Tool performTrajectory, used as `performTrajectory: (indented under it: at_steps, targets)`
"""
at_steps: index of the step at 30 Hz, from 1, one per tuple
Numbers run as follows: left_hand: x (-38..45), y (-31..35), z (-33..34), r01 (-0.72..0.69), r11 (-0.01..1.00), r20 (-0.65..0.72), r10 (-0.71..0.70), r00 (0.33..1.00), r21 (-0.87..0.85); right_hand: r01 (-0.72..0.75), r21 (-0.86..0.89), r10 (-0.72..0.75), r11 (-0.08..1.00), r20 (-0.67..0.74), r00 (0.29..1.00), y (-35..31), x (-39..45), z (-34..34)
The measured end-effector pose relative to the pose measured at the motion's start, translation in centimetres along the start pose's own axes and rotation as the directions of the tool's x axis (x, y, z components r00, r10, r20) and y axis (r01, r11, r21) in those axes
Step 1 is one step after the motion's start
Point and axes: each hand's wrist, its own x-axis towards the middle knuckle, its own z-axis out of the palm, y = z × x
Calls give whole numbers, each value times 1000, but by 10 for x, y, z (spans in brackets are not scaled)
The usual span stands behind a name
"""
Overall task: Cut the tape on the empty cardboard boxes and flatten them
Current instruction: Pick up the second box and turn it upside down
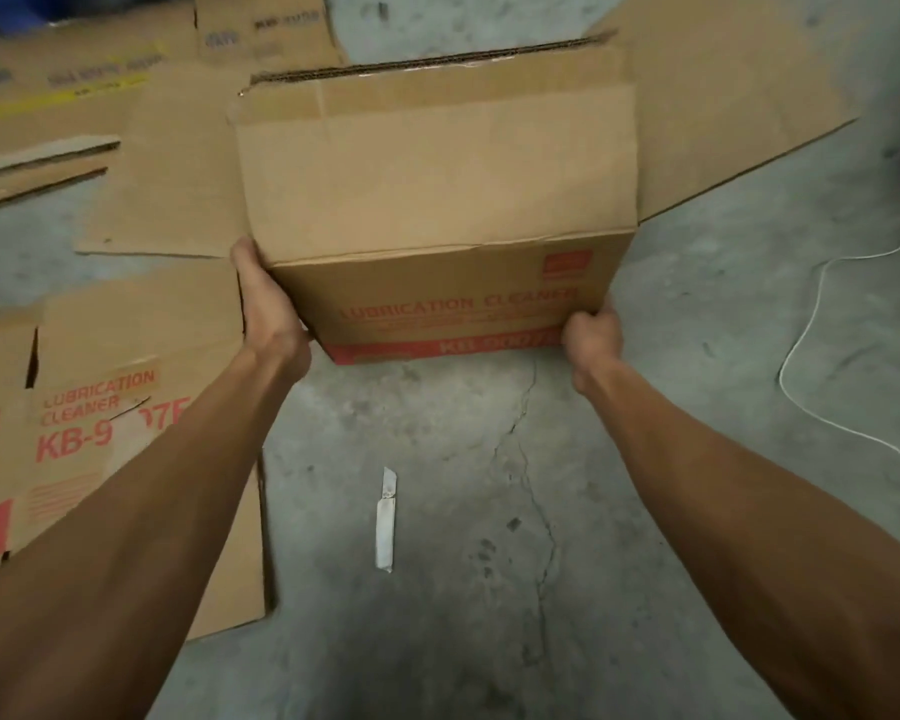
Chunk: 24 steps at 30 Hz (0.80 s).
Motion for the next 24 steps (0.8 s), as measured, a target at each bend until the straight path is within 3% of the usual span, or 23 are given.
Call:
performTrajectory:
  at_steps: [5,9,12,14,17,20,24]
  targets:
    - [0,57,-33,-89,996,6,89,996,-4,69,-12,-66,998,141,988,-26,-37,19]
    - [-10,110,-83,-264,965,37,263,964,16,132,52,-142,990,285,948,-66,-85,51]
    - [-21,151,-150,-440,882,-19,449,893,170,195,58,-201,979,424,883,-106,-134,82]
    - [-22,173,-202,-476,832,-65,512,856,284,243,45,-231,969,512,827,-128,-169,102]
    - [-21,186,-274,-409,858,-139,466,874,310,243,47,-224,969,581,782,-145,-211,127]
    - [-36,180,-325,-316,929,-146,345,927,191,234,56,-222,971,584,781,-149,-243,157]
    - [-50,157,-380,-84,995,-96,89,991,53,300,88,-306,950,452,838,-154,-270,197]
